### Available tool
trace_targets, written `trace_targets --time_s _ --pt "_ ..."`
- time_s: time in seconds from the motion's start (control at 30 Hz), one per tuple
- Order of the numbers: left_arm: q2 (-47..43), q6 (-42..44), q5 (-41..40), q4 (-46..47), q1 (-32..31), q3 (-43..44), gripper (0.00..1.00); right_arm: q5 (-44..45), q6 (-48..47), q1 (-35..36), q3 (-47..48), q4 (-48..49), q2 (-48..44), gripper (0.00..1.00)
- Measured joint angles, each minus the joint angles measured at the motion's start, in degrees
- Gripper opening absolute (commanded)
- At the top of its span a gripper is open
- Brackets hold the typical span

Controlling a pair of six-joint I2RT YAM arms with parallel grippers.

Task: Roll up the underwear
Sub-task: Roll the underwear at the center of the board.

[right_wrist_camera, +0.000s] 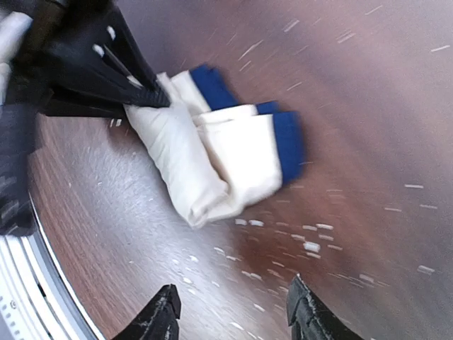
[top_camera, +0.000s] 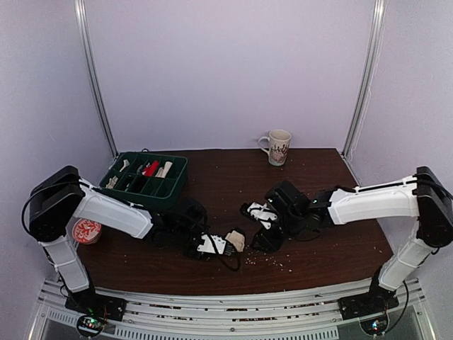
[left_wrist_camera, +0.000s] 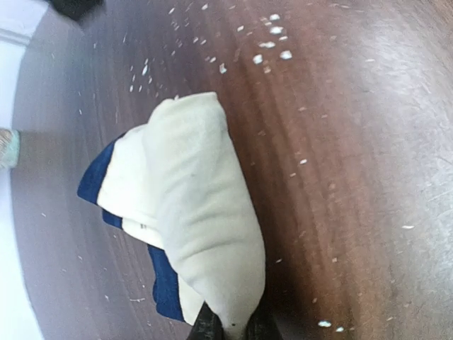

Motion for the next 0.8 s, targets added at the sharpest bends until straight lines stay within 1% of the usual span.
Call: trace_targets --time_s 0.07,0.13,0.23,0.37,0.5,0.6,0.67,0.73,0.8 --pt "1.2 -1.6 2.2 -4.3 1.6 3.2 0.0 4.0 0.6 0.1 -2.7 1.4 -5.2 0.59" --pt "2.7 -2.9 4.0 -8.4 2.8 6.6 0.0 9.0 0.9 0.8 -5.4 3.5 -9.7 0.6" --pt "5.2 -4.7 6.4 -14.5 3.7 11.8 0.0 15.5 0.3 3.2 -8.6 6.0 -12.7 0.6" --pt "8.1 -6.0 10.0 -21.7 4.9 17.6 0.0 23.8 -1.5 10.4 -12.4 8.9 -13.6 0.57" --pt "11.1 -6.6 14.8 -28.1 7.2 22.8 0.0 28.4 -4.0 16.4 -16.0 11.9 -16.0 0.57" --pt "14.1 -6.5 19.1 -33.1 9.0 27.2 0.0 30.7 -6.0 18.6 -17.5 14.1 -18.5 0.56" --pt "16.4 -6.3 22.3 -36.9 10.2 30.6 0.0 31.6 -7.0 19.7 -17.5 15.3 -18.5 0.58" --pt "18.2 -6.1 24.7 -39.9 11.2 33.1 0.0 33.1 -8.3 20.9 -17.4 16.5 -17.5 0.59" --pt "20.0 -5.9 27.2 -42.7 12.0 35.5 0.0 35.4 -10.1 22.3 -16.3 17.2 -14.4 0.59"
